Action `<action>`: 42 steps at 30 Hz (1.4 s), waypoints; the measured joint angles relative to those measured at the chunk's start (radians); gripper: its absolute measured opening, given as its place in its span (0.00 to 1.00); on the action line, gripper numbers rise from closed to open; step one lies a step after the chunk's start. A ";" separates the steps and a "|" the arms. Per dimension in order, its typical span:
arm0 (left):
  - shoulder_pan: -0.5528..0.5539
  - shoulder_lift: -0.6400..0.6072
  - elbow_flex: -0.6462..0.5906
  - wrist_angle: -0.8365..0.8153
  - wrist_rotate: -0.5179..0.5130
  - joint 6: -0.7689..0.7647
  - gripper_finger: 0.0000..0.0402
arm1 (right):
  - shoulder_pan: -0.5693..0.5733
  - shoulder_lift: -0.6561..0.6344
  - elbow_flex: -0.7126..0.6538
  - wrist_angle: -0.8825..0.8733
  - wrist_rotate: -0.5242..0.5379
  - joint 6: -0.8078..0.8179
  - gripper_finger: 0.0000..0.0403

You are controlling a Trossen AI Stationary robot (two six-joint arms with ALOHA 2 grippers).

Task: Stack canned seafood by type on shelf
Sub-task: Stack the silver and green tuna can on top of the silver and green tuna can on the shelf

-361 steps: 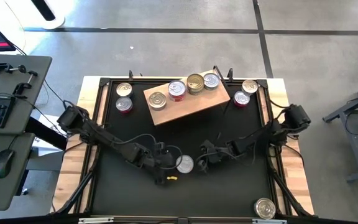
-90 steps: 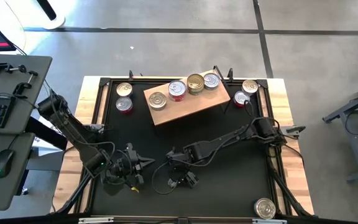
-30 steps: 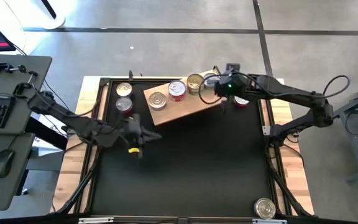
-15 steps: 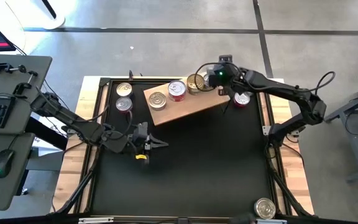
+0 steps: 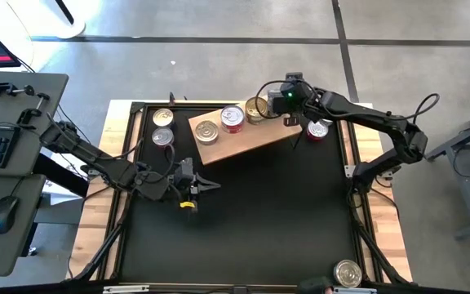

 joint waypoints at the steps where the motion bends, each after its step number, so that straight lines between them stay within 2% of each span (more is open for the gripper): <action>1: 0.000 0.000 0.000 0.001 0.000 0.000 0.00 | -0.001 0.003 0.000 0.006 0.001 0.002 0.35; 13: -0.001 0.000 0.000 -0.005 0.003 -0.016 0.00 | 0.001 0.034 0.002 0.069 0.008 0.004 0.35; 25: -0.002 0.000 0.000 -0.013 0.004 -0.019 0.00 | 0.001 0.034 0.001 0.072 0.087 0.007 0.35; 35: -0.002 0.000 0.000 -0.013 0.005 -0.028 0.00 | 0.001 0.034 0.001 0.074 0.061 0.046 0.35; 42: -0.001 0.000 0.000 -0.013 0.005 -0.035 0.00 | 0.001 0.033 0.001 0.074 -0.016 0.045 0.35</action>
